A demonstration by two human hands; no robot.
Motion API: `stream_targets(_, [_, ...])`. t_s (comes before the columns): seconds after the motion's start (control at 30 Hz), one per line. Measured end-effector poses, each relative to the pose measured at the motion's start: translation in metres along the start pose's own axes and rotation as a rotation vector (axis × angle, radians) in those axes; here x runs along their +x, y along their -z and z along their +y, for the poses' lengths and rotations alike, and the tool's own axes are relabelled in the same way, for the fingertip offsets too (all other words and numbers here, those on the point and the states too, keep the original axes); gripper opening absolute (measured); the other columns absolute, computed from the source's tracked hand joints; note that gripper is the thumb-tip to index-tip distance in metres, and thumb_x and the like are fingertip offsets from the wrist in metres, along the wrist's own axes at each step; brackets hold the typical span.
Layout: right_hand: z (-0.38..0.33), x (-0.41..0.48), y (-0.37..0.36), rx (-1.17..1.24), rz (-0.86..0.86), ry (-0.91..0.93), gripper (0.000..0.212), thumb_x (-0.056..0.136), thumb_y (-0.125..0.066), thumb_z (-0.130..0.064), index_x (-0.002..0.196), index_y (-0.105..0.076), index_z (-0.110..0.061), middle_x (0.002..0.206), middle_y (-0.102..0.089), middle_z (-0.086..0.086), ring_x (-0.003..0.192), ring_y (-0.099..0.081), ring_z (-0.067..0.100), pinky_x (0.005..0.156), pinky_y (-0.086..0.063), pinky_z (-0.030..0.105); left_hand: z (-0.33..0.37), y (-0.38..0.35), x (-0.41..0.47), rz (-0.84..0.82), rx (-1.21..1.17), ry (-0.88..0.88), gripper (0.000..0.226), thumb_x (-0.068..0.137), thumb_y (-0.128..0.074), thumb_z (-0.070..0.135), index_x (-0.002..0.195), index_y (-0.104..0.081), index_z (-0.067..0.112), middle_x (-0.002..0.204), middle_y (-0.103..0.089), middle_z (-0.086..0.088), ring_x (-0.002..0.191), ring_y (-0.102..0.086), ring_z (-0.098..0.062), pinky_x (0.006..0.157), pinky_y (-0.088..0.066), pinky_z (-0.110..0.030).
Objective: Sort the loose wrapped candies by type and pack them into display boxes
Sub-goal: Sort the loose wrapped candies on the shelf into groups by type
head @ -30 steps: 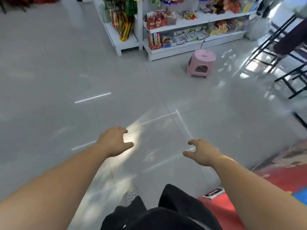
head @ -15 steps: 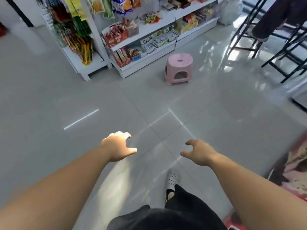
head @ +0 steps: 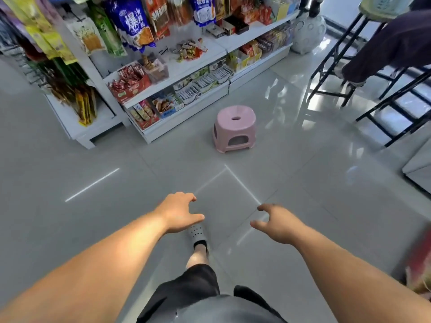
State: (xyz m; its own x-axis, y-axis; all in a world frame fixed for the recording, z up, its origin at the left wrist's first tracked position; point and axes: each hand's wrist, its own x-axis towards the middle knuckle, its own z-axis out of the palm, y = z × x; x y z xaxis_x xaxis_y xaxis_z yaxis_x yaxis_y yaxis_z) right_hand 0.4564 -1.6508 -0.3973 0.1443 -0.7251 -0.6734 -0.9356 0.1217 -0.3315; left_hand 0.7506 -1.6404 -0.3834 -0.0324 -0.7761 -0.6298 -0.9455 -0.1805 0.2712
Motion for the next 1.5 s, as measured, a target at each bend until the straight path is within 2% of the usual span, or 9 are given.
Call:
stream_targets(0.17, [-0.021, 0.087, 0.085, 0.013, 0.05, -0.088, 0.065, 0.084, -0.056, -0.065, 0.14, -0.045, -0.034, 0.148, -0.043, -0.007, 0.137, -0.039, 0.021, 0.109, -0.037, 0.042, 0.015, 0.086, 0.12, -0.044, 0.065, -0.035, 0.076, 0.079, -0.058, 0.066, 0.142, -0.044, 0.028, 0.147, -0.047, 0.0, 0.134, -0.044, -0.024, 0.107, -0.04, -0.034])
stream_targets(0.3, [-0.029, 0.144, 0.155, 0.041, 0.072, -0.124, 0.066, 0.083, -0.054, -0.068, 0.138, -0.047, -0.033, 0.144, -0.048, -0.005, 0.132, -0.045, 0.021, 0.107, -0.04, 0.042, 0.037, 0.157, 0.201, -0.096, 0.106, -0.079, 0.089, 0.066, -0.052, 0.074, 0.141, -0.043, 0.029, 0.146, -0.047, -0.002, 0.132, -0.045, -0.026, 0.107, -0.041, -0.039])
stream_targets(0.47, [-0.029, 0.229, 0.239, 0.1, 0.058, -0.133, 0.068, 0.083, -0.056, -0.066, 0.141, -0.045, -0.033, 0.145, -0.044, -0.005, 0.134, -0.043, 0.02, 0.108, -0.039, 0.04, 0.079, 0.224, 0.284, -0.052, 0.097, -0.109, 0.074, 0.079, -0.06, 0.063, 0.141, -0.046, 0.026, 0.146, -0.049, -0.002, 0.132, -0.047, -0.024, 0.106, -0.041, -0.036])
stream_targets(0.7, [-0.003, 0.381, 0.358, 0.018, 0.026, -0.006, 0.07, 0.082, -0.056, -0.066, 0.14, -0.046, -0.029, 0.143, -0.047, -0.002, 0.131, -0.047, 0.021, 0.107, -0.041, 0.043, 0.129, 0.292, 0.408, 0.042, 0.004, 0.016, 0.07, 0.08, -0.063, 0.063, 0.137, -0.049, 0.027, 0.142, -0.052, -0.001, 0.127, -0.051, -0.023, 0.103, -0.043, -0.035])
stream_targets(0.87, [0.001, 0.455, 0.452, -0.063, -0.039, 0.047, 0.066, 0.085, -0.058, -0.063, 0.141, -0.045, -0.03, 0.142, -0.045, -0.001, 0.128, -0.049, 0.023, 0.102, -0.043, 0.038, 0.168, 0.341, 0.458, 0.063, -0.101, 0.114, 0.073, 0.081, -0.061, 0.064, 0.141, -0.046, 0.026, 0.146, -0.048, 0.002, 0.131, -0.047, -0.02, 0.106, -0.041, -0.036])
stream_targets(0.97, [-0.015, 0.496, 0.497, -0.094, -0.042, 0.074, 0.067, 0.083, -0.057, -0.066, 0.139, -0.045, -0.032, 0.138, -0.047, -0.002, 0.125, -0.05, 0.023, 0.101, -0.045, 0.041, 0.175, 0.37, 0.483, 0.076, -0.121, 0.147, 0.073, 0.08, -0.059, 0.065, 0.141, -0.046, 0.027, 0.146, -0.047, 0.001, 0.131, -0.046, -0.021, 0.107, -0.04, -0.038])
stream_targets(1.23, [-0.111, 0.606, 0.551, -0.208, -0.081, 0.159, 0.07, 0.081, -0.058, -0.069, 0.14, -0.046, -0.033, 0.14, -0.047, -0.002, 0.126, -0.051, 0.024, 0.104, -0.044, 0.042, 0.134, 0.439, 0.573, 0.137, -0.438, 0.24, 0.07, 0.082, -0.065, 0.059, 0.14, -0.048, 0.024, 0.15, -0.04, -0.001, 0.135, -0.041, -0.022, 0.11, -0.035, -0.034])
stream_targets(1.4, [-0.192, 0.677, 0.568, -0.191, -0.069, 0.127, 0.068, 0.081, -0.06, -0.065, 0.139, -0.048, -0.032, 0.145, -0.047, -0.001, 0.124, -0.054, 0.024, 0.103, -0.044, 0.039, 0.056, 0.493, 0.651, 0.084, -0.412, 0.238, 0.072, 0.081, -0.061, 0.063, 0.141, -0.046, 0.026, 0.151, -0.034, -0.005, 0.126, -0.049, -0.022, 0.1, -0.041, -0.03])
stream_targets(1.5, [-0.247, 0.705, 0.58, -0.155, -0.063, 0.13, 0.064, 0.088, -0.06, -0.057, 0.141, -0.047, -0.026, 0.148, -0.043, 0.001, 0.128, -0.05, 0.023, 0.104, -0.039, 0.033, 0.015, 0.537, 0.686, 0.054, -0.363, 0.215, 0.074, 0.081, -0.061, 0.064, 0.142, -0.045, 0.025, 0.151, -0.036, -0.006, 0.128, -0.048, -0.025, 0.104, -0.041, -0.031])
